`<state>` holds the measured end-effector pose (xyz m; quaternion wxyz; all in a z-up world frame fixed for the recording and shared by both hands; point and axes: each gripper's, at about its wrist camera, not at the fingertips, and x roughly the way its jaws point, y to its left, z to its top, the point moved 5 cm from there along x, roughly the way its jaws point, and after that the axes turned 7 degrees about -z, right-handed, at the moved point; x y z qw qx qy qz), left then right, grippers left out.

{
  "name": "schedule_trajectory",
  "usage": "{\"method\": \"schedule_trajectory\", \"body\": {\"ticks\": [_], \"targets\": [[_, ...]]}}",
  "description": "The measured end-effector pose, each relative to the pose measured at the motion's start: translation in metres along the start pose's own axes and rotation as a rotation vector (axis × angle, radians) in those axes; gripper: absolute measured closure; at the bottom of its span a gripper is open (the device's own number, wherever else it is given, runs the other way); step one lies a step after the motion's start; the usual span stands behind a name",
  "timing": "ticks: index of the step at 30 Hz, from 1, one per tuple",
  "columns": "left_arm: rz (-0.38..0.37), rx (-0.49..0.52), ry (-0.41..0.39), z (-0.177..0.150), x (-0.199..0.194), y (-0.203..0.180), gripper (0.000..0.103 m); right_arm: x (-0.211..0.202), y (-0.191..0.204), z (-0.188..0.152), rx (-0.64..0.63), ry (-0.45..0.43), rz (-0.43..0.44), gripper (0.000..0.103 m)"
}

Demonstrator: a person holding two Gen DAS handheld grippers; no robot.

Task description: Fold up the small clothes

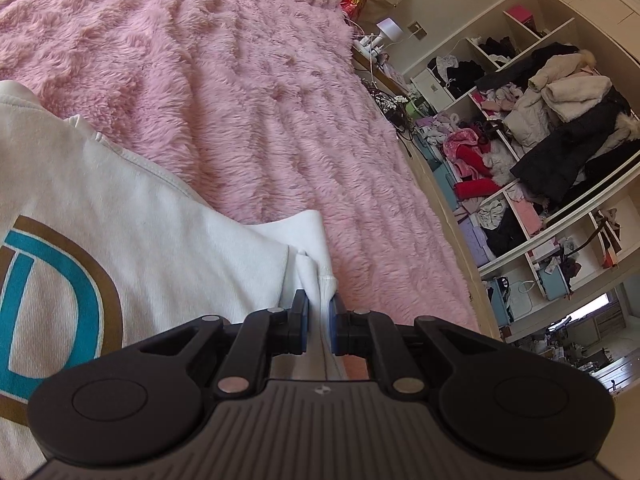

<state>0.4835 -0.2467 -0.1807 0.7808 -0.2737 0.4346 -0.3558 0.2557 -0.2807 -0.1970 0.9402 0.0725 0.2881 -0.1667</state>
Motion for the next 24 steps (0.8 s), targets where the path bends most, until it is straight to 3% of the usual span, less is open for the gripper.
{"method": "schedule_trajectory", "body": {"ticks": [2,7,9,12,16,20,24], "targets": [[-0.012,-0.005,0.0,0.0,0.0,-0.002,0.093,-0.003,-0.002,-0.001,0.001,-0.008,-0.008,0.097],[0.081,0.024,0.073,-0.007,0.021,0.004,0.091,0.006,0.0,-0.011,0.011,0.04,-0.02,0.097],[0.067,0.007,0.077,-0.007,0.023,0.003,0.083,0.009,0.002,-0.016,-0.003,0.055,-0.022,0.096],[0.039,0.022,0.061,-0.002,0.013,-0.006,0.081,0.004,0.002,-0.016,-0.029,0.05,0.001,0.088],[0.007,0.137,0.027,0.007,-0.027,-0.033,0.072,-0.011,-0.008,-0.009,-0.038,0.011,0.004,0.064],[0.025,0.296,0.026,-0.008,-0.089,-0.047,0.065,-0.027,-0.02,0.006,-0.051,-0.068,0.112,0.064],[0.096,0.419,0.025,-0.05,-0.164,-0.037,0.065,-0.022,-0.024,0.023,-0.08,-0.056,0.282,0.065]]}}
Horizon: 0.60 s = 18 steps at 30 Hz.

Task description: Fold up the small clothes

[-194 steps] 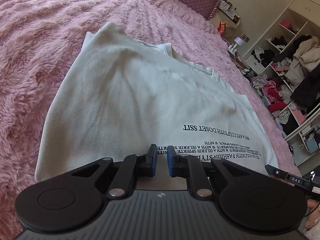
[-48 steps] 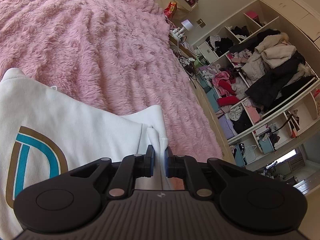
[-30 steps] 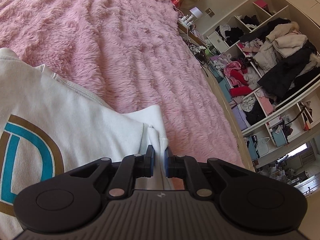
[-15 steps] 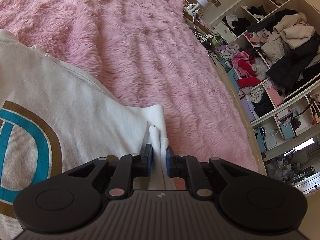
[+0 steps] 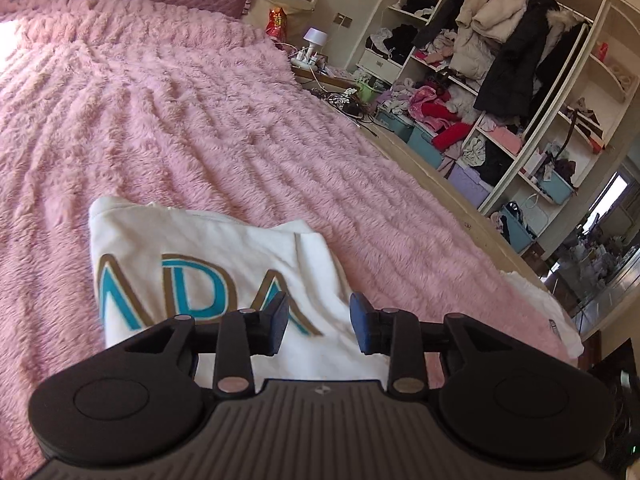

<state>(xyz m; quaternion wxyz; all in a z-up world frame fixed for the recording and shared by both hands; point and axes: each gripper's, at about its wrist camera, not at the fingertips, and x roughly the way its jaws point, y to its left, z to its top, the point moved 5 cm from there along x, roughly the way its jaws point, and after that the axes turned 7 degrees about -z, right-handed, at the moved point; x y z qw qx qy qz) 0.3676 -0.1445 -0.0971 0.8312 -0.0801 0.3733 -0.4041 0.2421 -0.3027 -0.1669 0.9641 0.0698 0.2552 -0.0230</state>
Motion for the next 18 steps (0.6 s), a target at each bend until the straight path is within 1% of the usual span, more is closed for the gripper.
{"method": "schedule_trajectory", "body": {"ticks": [3,5,9,11,13,15,17,18], "targets": [[0.046,0.04,-0.01,-0.043,-0.042,0.005,0.065,0.008,0.002,0.007,-0.043,0.01,0.072,0.065],[0.107,0.109,0.0,-0.076,-0.061,0.005,0.065,0.014,0.002,0.01,-0.054,0.018,0.102,0.065],[0.193,0.184,0.082,-0.126,-0.061,0.007,0.065,0.027,-0.001,0.008,-0.025,0.067,0.121,0.064],[0.209,0.198,0.1,-0.139,-0.055,0.008,0.065,0.03,-0.001,0.006,-0.023,0.076,0.111,0.064],[0.226,0.2,0.098,-0.143,-0.051,0.011,0.065,0.03,-0.001,0.004,-0.024,0.078,0.113,0.064],[0.227,0.195,0.07,-0.143,-0.05,0.013,0.065,0.031,0.0,0.002,-0.032,0.083,0.107,0.064],[0.218,0.186,0.042,-0.142,-0.051,0.016,0.069,0.031,0.001,0.001,-0.048,0.089,0.109,0.064],[0.21,0.184,0.042,-0.142,-0.05,0.017,0.074,0.032,0.001,0.001,-0.057,0.091,0.107,0.064]]}}
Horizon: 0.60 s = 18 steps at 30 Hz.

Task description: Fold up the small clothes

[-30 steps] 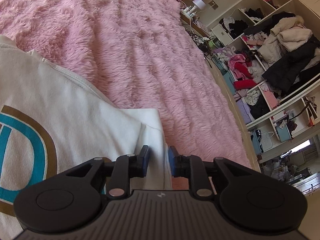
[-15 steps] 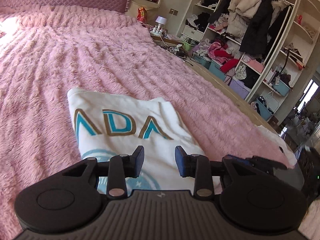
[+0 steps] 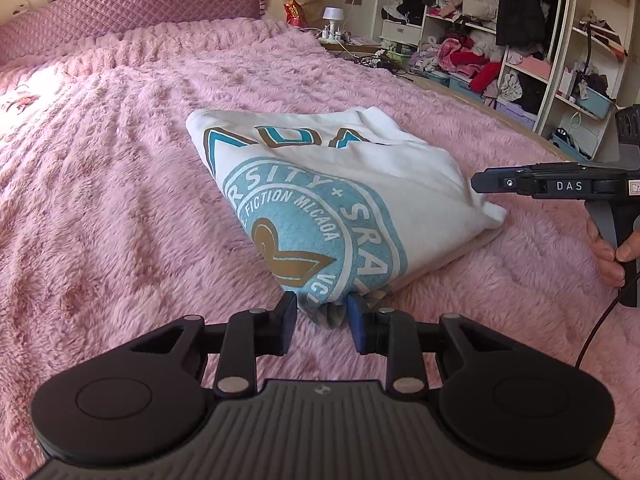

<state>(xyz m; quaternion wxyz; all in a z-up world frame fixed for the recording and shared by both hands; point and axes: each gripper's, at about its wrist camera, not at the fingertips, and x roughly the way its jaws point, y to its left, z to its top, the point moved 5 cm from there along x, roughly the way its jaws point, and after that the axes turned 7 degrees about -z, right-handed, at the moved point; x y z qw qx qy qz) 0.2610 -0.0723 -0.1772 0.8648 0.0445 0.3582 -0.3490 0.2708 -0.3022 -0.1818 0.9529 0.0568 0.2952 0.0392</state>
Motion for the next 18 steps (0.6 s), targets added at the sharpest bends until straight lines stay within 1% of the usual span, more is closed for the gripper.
{"method": "schedule_trajectory", "body": {"ticks": [1,3,7,9,10,11,12,13,15,17,18], "targets": [[-0.006,0.008,0.006,-0.002,0.003,0.002,0.081,0.001,0.0,0.0,-0.007,0.002,-0.002,0.064],[0.001,0.035,0.022,-0.002,0.009,0.001,0.083,0.007,0.0,0.001,-0.021,0.014,-0.003,0.064],[0.012,0.055,0.029,-0.004,0.013,0.0,0.083,0.02,0.0,0.001,-0.025,0.04,-0.006,0.064],[0.019,0.054,0.031,-0.005,0.015,0.001,0.08,0.028,0.0,0.002,-0.017,0.055,-0.004,0.064],[0.021,0.053,0.033,-0.005,0.016,0.002,0.08,0.03,0.001,0.002,-0.014,0.059,-0.002,0.063],[0.018,0.05,0.035,-0.005,0.017,0.002,0.08,0.033,0.002,0.003,-0.01,0.064,0.007,0.066],[0.013,0.044,0.038,-0.006,0.018,0.003,0.083,0.034,0.003,0.003,-0.011,0.069,0.009,0.072],[0.012,0.036,0.038,-0.006,0.019,0.004,0.085,0.035,0.004,0.003,-0.012,0.074,0.014,0.081],[0.019,0.02,0.038,-0.005,0.019,0.003,0.087,0.036,0.005,0.003,-0.013,0.081,0.012,0.083],[0.037,0.007,0.041,-0.004,0.018,0.002,0.088,0.033,0.004,0.005,-0.014,0.077,0.006,0.089],[0.051,0.005,0.042,-0.003,0.018,0.001,0.088,0.032,0.004,0.006,-0.011,0.076,0.004,0.09]]}}
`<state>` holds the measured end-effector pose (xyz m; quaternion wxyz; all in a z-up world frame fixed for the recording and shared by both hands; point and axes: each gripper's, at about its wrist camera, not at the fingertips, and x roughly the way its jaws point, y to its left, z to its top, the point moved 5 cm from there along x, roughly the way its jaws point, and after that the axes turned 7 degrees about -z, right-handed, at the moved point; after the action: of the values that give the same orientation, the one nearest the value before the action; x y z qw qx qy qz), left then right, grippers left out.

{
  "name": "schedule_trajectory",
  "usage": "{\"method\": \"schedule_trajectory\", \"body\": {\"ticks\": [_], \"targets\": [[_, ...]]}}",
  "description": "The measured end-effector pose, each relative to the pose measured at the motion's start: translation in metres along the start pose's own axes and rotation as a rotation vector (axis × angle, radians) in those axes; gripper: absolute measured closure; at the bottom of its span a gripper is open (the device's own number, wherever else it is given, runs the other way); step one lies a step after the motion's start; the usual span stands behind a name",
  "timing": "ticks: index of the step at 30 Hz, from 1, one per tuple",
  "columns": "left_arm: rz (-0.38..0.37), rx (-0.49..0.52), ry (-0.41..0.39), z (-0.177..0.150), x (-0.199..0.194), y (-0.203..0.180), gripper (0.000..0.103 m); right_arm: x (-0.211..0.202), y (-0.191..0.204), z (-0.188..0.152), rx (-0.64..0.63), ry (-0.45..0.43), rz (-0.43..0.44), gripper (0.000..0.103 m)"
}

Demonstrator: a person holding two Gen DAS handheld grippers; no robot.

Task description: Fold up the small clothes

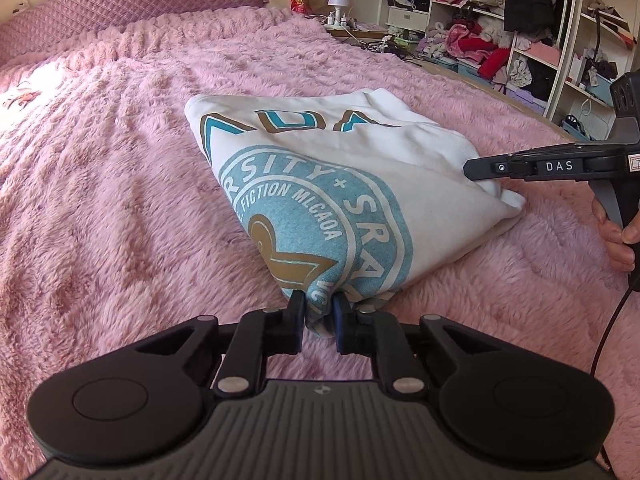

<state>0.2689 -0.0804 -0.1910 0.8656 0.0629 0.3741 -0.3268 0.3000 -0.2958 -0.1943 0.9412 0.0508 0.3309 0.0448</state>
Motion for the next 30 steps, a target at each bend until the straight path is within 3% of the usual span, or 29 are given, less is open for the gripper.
{"method": "schedule_trajectory", "body": {"ticks": [3,5,7,13,17,21,22,25,30], "targets": [[0.042,-0.003,-0.005,0.002,-0.003,-0.005,0.091,-0.008,-0.004,0.003,0.017,-0.008,-0.002,0.094],[0.063,-0.029,-0.047,0.004,-0.013,-0.008,0.093,-0.017,-0.007,0.005,0.017,-0.023,-0.012,0.103],[0.087,-0.035,-0.063,0.005,-0.02,-0.011,0.096,-0.023,-0.013,0.005,0.036,-0.027,0.002,0.103],[0.151,-0.086,0.058,-0.008,0.003,-0.003,0.098,-0.002,-0.023,-0.018,0.07,0.041,0.006,0.103],[0.19,-0.071,0.099,-0.011,0.01,-0.004,0.099,0.001,-0.023,-0.024,0.092,0.039,-0.005,0.103],[0.179,-0.053,0.099,-0.009,0.007,-0.009,0.1,-0.001,-0.021,-0.022,0.084,0.059,0.006,0.103],[0.173,-0.063,0.087,-0.008,0.002,-0.009,0.1,-0.006,-0.021,-0.019,0.088,0.041,0.014,0.098],[0.149,-0.079,0.071,-0.01,-0.008,-0.009,0.099,-0.022,-0.017,-0.017,0.058,0.012,0.038,0.066],[0.14,-0.086,0.097,-0.018,-0.006,-0.008,0.099,-0.024,-0.008,-0.031,-0.022,0.045,0.031,0.066]]}}
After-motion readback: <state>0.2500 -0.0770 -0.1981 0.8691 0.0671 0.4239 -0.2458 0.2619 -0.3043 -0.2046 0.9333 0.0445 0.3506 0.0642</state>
